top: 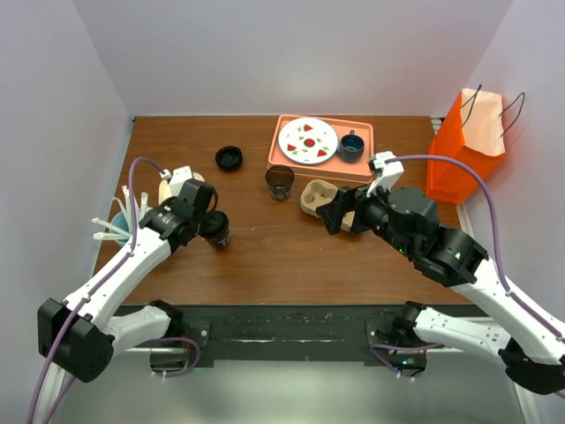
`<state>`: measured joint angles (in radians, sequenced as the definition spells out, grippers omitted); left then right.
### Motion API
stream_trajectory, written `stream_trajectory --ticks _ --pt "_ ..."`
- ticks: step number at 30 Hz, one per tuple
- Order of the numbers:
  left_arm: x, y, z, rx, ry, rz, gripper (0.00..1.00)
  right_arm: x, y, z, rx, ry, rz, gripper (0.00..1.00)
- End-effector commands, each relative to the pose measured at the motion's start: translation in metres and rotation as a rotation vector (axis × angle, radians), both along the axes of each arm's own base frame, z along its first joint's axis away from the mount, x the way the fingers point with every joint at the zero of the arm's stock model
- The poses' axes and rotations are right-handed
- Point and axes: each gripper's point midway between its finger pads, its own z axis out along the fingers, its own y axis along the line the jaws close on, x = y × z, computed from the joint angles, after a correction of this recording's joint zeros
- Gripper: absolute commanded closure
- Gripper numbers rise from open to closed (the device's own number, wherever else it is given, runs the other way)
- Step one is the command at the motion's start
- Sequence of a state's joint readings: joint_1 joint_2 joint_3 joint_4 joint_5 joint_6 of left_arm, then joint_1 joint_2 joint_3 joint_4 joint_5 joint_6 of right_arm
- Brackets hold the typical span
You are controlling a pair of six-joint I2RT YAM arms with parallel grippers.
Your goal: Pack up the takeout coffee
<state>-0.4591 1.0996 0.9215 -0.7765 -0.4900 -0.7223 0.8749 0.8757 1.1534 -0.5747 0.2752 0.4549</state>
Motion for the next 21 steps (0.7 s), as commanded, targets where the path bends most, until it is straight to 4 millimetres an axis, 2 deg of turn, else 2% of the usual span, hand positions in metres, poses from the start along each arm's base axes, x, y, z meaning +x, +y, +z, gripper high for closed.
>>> stream_trajectory --ticks 1,5,9,12,13,15,16,18,19,21 --pt "0.016 0.009 0.001 0.029 -0.128 0.042 1.00 -0.001 -0.009 -0.014 -0.061 0.051 -0.034 0.04" --pt "0.010 0.011 -0.013 0.034 -0.094 0.047 1.00 -0.004 -0.010 -0.018 -0.089 0.075 -0.021 0.03" --pt "0.006 0.016 -0.018 0.049 -0.084 0.071 1.00 -0.004 -0.011 -0.010 -0.095 0.077 -0.028 0.04" --pt "0.004 0.016 -0.009 0.029 -0.098 0.075 0.73 -0.002 -0.008 -0.006 -0.102 0.090 -0.028 0.04" --pt "0.005 0.013 0.001 0.008 -0.123 0.069 0.63 -0.001 -0.010 -0.007 -0.112 0.097 -0.043 0.04" --pt "0.005 0.012 0.013 -0.012 -0.143 0.067 0.57 0.003 -0.012 -0.004 -0.106 0.111 -0.080 0.04" --pt "0.008 0.008 0.027 -0.040 -0.176 0.060 0.52 0.005 -0.015 -0.005 -0.116 0.121 -0.105 0.05" --pt "0.009 0.005 0.039 -0.059 -0.196 0.041 0.49 0.008 -0.015 -0.003 -0.104 0.130 -0.134 0.05" --pt "0.011 0.000 0.054 -0.090 -0.224 0.025 0.46 0.009 -0.014 -0.006 -0.107 0.141 -0.144 0.06" --pt "0.011 -0.006 0.066 -0.110 -0.231 -0.012 0.41 0.015 -0.018 -0.005 -0.092 0.151 -0.204 0.08"
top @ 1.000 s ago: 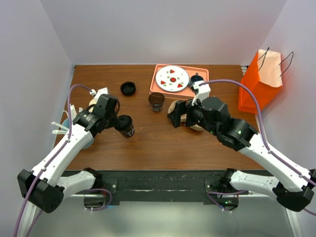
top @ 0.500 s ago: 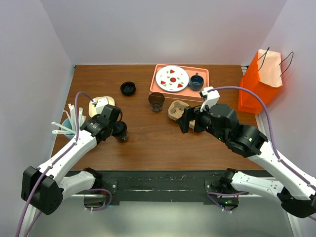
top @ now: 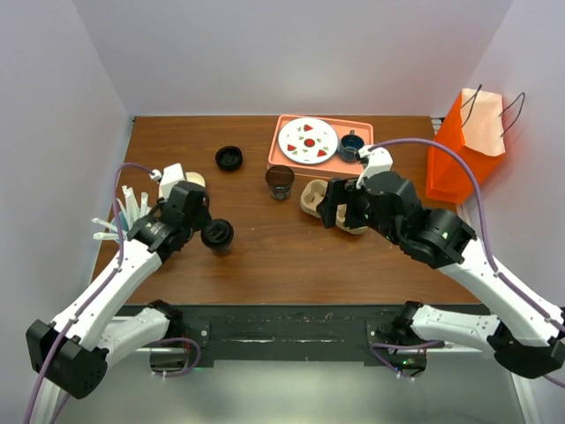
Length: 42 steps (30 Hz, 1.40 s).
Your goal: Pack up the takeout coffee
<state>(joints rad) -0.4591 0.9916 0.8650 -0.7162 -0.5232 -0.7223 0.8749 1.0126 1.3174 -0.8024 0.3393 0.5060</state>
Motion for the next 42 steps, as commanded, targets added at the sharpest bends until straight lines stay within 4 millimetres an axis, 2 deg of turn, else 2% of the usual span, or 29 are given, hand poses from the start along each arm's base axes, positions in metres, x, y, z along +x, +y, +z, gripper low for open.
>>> stream_trajectory --ticks 1,2,3,4,5,6,8,9,10,11,12,14,15,17,18,21,25,27,30,32,37,42 --pt "0.015 -0.026 0.066 -0.118 -0.139 -0.104 0.36 0.014 -0.013 0.003 0.009 0.023 -0.166 0.09" --pt "0.015 -0.031 0.073 -0.124 -0.143 -0.142 0.35 0.020 -0.019 0.003 -0.011 0.010 -0.223 0.10" --pt "0.012 -0.033 0.077 -0.118 -0.126 -0.172 0.30 0.027 -0.023 0.011 -0.010 -0.007 -0.271 0.11" --pt "0.013 -0.042 0.092 -0.145 -0.138 -0.213 0.25 0.034 -0.031 0.015 -0.037 -0.019 -0.312 0.13" --pt "0.011 -0.046 0.097 -0.151 -0.135 -0.241 0.24 0.048 -0.031 0.011 -0.087 -0.019 -0.349 0.14" --pt "0.007 -0.047 0.099 -0.145 -0.116 -0.271 0.21 0.066 -0.049 0.033 -0.090 -0.064 -0.422 0.17" --pt "0.001 -0.059 0.116 -0.185 -0.129 -0.346 0.11 0.100 -0.054 0.040 -0.103 -0.062 -0.447 0.21" --pt "-0.004 -0.061 0.118 -0.188 -0.119 -0.370 0.06 0.120 -0.079 0.039 -0.104 -0.036 -0.493 0.22" --pt "-0.010 -0.064 0.125 -0.206 -0.125 -0.397 0.00 0.132 -0.091 0.039 -0.113 -0.024 -0.527 0.24" --pt "-0.014 -0.065 0.126 -0.214 -0.123 -0.412 0.00 0.147 -0.100 0.046 -0.148 -0.039 -0.555 0.24" --pt "-0.021 -0.063 0.128 -0.223 -0.129 -0.417 0.00 0.156 -0.129 0.050 -0.207 -0.055 -0.658 0.24" --pt "-0.029 -0.061 0.126 -0.251 -0.129 -0.407 0.00 0.170 -0.156 0.067 -0.253 -0.084 -0.748 0.26" --pt "-0.035 -0.060 0.134 -0.270 -0.166 -0.409 0.00 0.175 -0.180 0.073 -0.259 -0.091 -0.814 0.27" --pt "-0.043 -0.064 0.137 -0.306 -0.186 -0.442 0.00 0.188 -0.196 0.077 -0.239 -0.088 -0.810 0.27" --pt "-0.046 -0.066 0.146 -0.322 -0.222 -0.464 0.00 0.195 -0.218 0.063 -0.254 -0.036 -0.851 0.27" --pt "-0.056 -0.075 0.154 -0.359 -0.237 -0.531 0.00 0.201 -0.251 0.048 -0.337 0.019 -0.942 0.27" --pt "-0.068 -0.087 0.148 -0.393 -0.207 -0.622 0.02 0.212 -0.273 0.030 -0.450 0.073 -0.933 0.27" --pt "-0.070 -0.088 0.141 -0.378 -0.168 -0.639 0.03 0.211 -0.291 0.031 -0.505 0.082 -0.963 0.27" --pt "-0.071 -0.092 0.139 -0.367 -0.131 -0.676 0.05 0.213 -0.302 0.028 -0.561 0.106 -0.946 0.28" --pt "-0.071 -0.094 0.146 -0.362 -0.130 -0.691 0.05 0.210 -0.307 0.032 -0.608 0.105 -0.947 0.34" --pt "-0.064 -0.103 0.155 -0.387 -0.125 -0.710 0.08 0.205 -0.306 0.043 -0.624 0.058 -0.906 0.37" --pt "-0.061 -0.112 0.156 -0.434 -0.110 -0.715 0.12 0.195 -0.305 0.070 -0.619 -0.035 -0.887 0.39"
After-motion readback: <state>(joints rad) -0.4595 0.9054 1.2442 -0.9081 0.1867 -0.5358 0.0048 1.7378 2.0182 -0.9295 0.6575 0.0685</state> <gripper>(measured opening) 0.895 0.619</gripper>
